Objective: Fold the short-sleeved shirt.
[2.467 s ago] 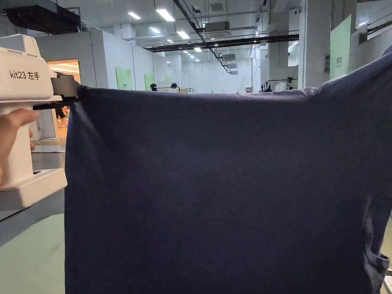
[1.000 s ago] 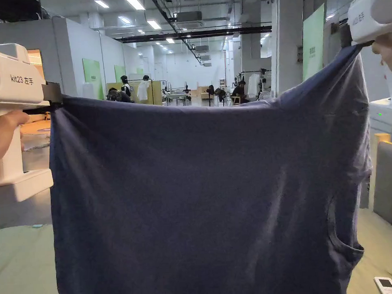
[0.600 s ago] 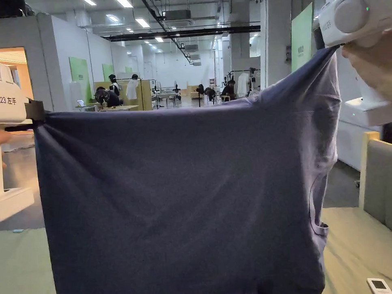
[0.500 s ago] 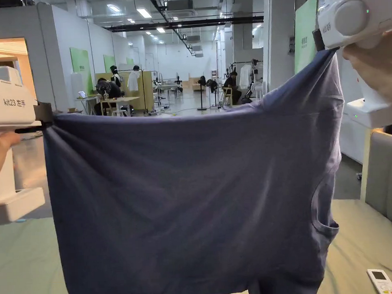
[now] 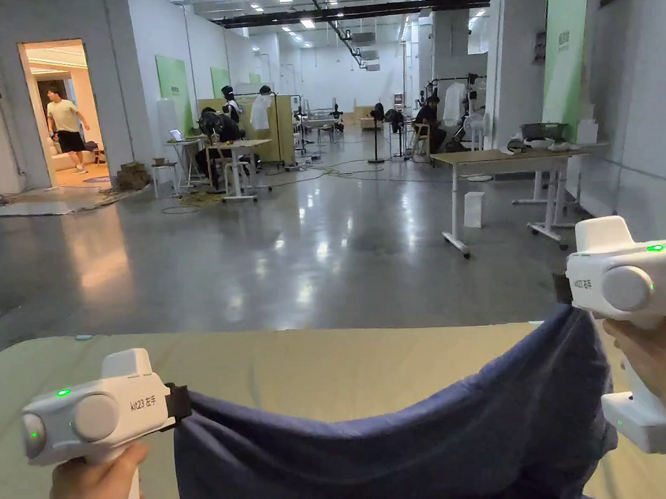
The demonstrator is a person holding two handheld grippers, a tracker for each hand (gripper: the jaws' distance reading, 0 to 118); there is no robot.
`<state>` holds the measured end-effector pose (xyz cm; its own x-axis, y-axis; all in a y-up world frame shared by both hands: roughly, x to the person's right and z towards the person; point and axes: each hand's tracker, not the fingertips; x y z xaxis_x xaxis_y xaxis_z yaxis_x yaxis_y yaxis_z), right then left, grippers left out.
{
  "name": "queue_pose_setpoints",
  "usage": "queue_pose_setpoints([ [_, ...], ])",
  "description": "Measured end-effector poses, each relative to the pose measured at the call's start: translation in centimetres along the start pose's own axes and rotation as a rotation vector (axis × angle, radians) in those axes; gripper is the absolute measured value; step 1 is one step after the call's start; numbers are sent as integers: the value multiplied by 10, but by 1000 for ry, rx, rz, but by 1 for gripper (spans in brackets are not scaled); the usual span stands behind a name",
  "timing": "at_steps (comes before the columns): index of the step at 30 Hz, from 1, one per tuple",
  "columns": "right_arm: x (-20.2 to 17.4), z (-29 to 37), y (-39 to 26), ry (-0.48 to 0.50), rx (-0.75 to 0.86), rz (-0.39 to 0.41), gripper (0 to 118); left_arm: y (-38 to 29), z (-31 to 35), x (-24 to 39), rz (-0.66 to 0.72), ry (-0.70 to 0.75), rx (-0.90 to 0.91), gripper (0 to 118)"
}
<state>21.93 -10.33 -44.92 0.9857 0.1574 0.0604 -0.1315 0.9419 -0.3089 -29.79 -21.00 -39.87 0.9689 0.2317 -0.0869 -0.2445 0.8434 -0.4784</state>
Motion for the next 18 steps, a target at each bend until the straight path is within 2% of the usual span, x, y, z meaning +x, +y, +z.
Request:
queue_pose_setpoints([
  [4, 8, 6, -81, 61, -107, -95, 3, -66, -8, -17, -28, -24, -49, 7],
  [5, 14, 24, -104, 86, -31, -84, 3, -85, 3, -25, -45, -60, -47, 7],
  [8, 33, 72, -158, 100, -38, -90, 3, -129, 37, -49, -21, -86, -58, 7],
  [9, 41, 90, -176, 132, -91, -96, 3, -145, 50, -58, -7, -101, -73, 7],
  [13, 66, 173, -240, 85, -82, -118, 3, -202, 107, -78, -10, -109, -69, 7],
  [15, 77, 209, -268, 65, -130, -146, 3, -231, 132, -82, 26, -122, -91, 7],
  [16, 83, 230, -285, 23, -138, -191, 3, -245, 146, -85, 53, -129, -96, 7],
  [18, 91, 263, -310, 7, -183, -260, 3, -266, 172, -83, 71, -122, -101, 7],
])
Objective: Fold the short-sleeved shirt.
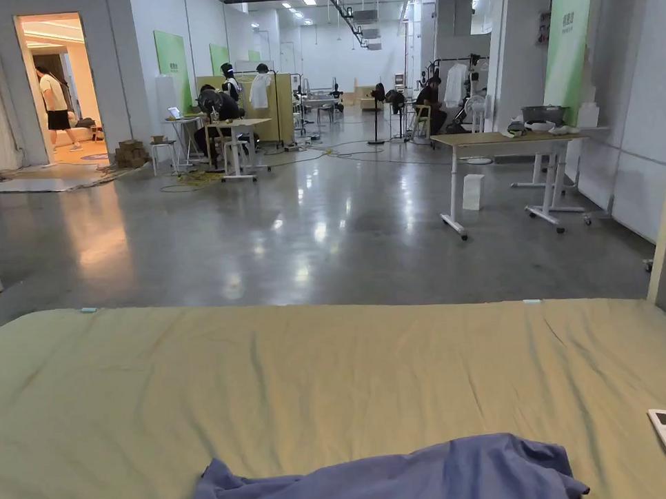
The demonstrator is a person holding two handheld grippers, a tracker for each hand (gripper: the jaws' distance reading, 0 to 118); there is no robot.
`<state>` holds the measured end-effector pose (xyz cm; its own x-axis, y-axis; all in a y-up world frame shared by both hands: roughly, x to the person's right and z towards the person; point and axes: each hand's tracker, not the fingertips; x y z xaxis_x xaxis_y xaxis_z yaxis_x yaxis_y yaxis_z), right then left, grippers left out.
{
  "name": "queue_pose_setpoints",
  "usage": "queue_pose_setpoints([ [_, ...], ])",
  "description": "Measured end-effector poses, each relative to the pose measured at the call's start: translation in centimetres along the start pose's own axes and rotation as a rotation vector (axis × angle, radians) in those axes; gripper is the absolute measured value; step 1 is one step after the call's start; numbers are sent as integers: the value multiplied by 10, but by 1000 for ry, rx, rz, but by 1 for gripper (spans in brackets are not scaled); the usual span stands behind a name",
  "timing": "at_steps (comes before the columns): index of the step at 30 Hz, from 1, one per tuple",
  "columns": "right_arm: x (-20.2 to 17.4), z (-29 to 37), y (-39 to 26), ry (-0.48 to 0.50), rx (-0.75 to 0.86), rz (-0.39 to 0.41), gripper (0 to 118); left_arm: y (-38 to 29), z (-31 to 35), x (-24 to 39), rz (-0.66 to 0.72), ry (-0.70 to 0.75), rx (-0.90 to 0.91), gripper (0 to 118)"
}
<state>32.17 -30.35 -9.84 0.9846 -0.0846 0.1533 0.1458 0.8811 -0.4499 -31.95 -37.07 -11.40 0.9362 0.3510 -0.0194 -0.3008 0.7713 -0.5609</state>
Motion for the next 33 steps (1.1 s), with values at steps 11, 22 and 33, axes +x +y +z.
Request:
queue_pose_setpoints([
  [11, 31, 80, -99, -99, -126, -113, 3, -75, 58, -15, 38, 36, -80, 7],
  [22, 9, 36, -60, -19, -35, -62, 3, -49, 36, -1, -18, 33, -52, 7],
  [33, -10, 48, -20, 24, -5, -35, 92, -17, 79, 12, -69, 63, 66, 100],
])
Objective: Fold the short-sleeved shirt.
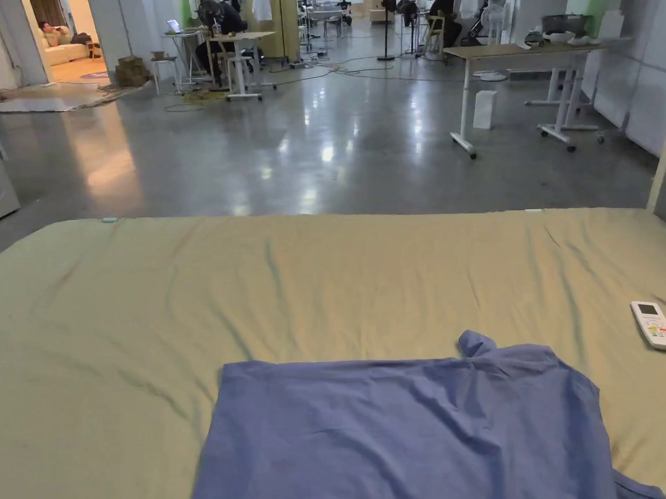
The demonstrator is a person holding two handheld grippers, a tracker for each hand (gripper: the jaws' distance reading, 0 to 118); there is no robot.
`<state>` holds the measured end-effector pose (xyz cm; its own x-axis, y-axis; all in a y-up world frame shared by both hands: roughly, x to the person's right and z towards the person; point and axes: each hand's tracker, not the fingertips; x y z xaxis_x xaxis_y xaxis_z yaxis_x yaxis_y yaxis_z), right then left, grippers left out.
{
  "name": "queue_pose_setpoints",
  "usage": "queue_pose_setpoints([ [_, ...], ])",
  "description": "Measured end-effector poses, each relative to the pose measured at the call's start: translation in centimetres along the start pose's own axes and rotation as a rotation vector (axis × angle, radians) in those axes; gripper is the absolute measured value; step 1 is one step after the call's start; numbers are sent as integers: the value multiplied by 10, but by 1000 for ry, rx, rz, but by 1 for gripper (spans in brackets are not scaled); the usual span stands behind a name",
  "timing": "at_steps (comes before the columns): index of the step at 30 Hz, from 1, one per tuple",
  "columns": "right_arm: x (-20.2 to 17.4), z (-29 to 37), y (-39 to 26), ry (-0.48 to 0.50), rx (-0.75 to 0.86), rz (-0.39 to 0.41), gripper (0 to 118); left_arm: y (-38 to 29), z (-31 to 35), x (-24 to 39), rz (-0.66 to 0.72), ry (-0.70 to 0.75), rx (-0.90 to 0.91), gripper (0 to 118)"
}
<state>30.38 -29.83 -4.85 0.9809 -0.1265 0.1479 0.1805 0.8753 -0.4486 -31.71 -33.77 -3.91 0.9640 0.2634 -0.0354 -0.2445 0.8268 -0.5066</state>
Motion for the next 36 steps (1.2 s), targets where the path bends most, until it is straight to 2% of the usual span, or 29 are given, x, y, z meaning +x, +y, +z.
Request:
queue_pose_setpoints([
  [3, -21, 23, -3, 50, 31, 39, 92, 14, 28, 28, -107, 5, 79, 100],
  [6, -48, 43, -6, 70, 99, 121, 92, 26, 56, 61, -204, -25, 186, 99],
  [9, -69, 58, -3, 99, 157, 149, 92, 32, 75, 90, -267, -11, 257, 98],
  [11, -81, 70, -1, 136, 206, 172, 80, 33, 83, 107, -289, 11, 299, 94],
  [12, -87, 75, 2, 142, 234, 191, 69, 34, 87, 113, -295, 1, 305, 87],
  [13, -92, 78, 2, 146, 234, 203, 53, 35, 92, 117, -300, -3, 314, 74],
  [14, -98, 82, 3, 149, 247, 221, 43, 35, 97, 122, -303, -2, 326, 59],
  [15, -101, 86, 3, 153, 260, 234, 35, 35, 98, 124, -303, -5, 337, 41],
  [16, -105, 88, 7, 171, 281, 264, 26, 35, 101, 125, -300, -9, 346, 15],
  [17, -106, 89, 8, 181, 259, 247, 19, 34, 103, 127, -293, -12, 354, 7],
  [18, -106, 87, 3, 226, 178, 168, 9, 34, 105, 127, -282, -15, 358, 6],
  [19, -106, 87, 1, 235, 179, 157, 0, 35, 103, 126, -277, -32, 339, 0],
  [23, -110, 90, -5, 197, 203, 193, 0, 30, 107, 125, -297, -26, 304, 0],
  [33, -109, 93, -2, 200, 215, 199, 0, 33, 109, 115, -301, -40, 290, 0],
  [36, -105, 94, -4, 201, 210, 190, 0, 38, 103, 97, -294, 146, 289, 0],
])
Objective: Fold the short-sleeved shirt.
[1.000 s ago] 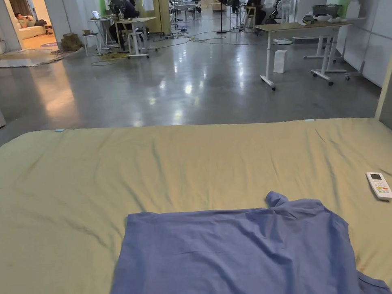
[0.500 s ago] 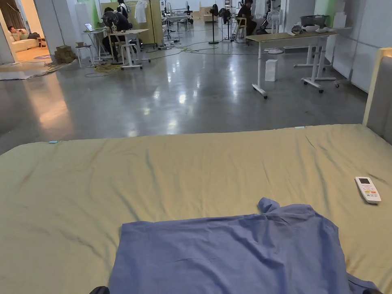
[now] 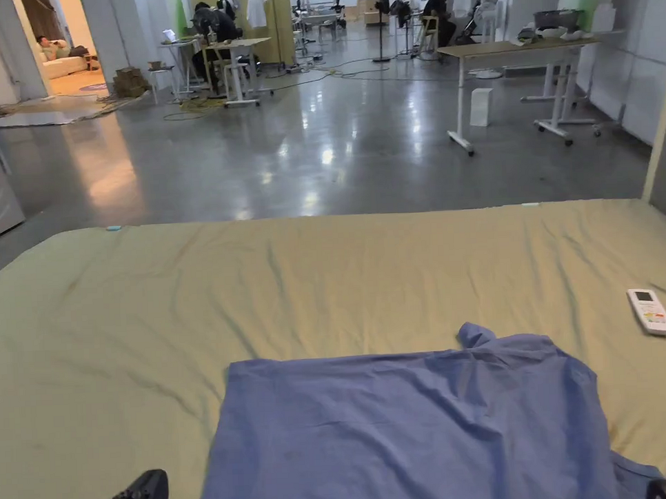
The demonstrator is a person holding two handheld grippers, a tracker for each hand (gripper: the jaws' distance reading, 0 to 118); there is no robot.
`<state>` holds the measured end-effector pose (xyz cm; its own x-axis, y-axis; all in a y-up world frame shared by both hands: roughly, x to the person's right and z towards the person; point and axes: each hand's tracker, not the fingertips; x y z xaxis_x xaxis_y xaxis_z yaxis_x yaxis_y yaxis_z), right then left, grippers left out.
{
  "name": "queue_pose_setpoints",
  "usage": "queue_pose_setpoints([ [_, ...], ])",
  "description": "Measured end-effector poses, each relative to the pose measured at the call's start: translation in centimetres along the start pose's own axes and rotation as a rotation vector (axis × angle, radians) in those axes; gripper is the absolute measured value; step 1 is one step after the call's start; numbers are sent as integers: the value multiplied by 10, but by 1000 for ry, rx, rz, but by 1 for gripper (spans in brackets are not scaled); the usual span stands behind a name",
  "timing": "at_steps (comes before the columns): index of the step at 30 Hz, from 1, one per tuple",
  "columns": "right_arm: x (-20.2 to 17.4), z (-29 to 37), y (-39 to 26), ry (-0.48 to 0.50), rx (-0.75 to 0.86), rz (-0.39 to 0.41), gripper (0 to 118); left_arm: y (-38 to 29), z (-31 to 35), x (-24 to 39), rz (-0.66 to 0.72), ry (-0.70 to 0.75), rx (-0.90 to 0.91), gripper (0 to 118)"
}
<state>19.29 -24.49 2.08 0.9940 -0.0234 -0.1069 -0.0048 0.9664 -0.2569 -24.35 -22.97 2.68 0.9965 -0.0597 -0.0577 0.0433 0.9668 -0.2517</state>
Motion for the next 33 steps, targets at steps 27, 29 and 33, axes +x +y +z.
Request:
queue_pose_setpoints([
  [27, 7, -5, -34, 5, -164, -70, 0, -162, -160, -24, 94, -85, -565, 52],
  [29, 5, -3, -33, 4, -173, -72, 0, -161, -159, -24, 86, -85, -562, 35],
  [33, 10, -3, -38, -4, -183, -85, 0, -161, -157, -20, 44, -92, -561, 20],
])
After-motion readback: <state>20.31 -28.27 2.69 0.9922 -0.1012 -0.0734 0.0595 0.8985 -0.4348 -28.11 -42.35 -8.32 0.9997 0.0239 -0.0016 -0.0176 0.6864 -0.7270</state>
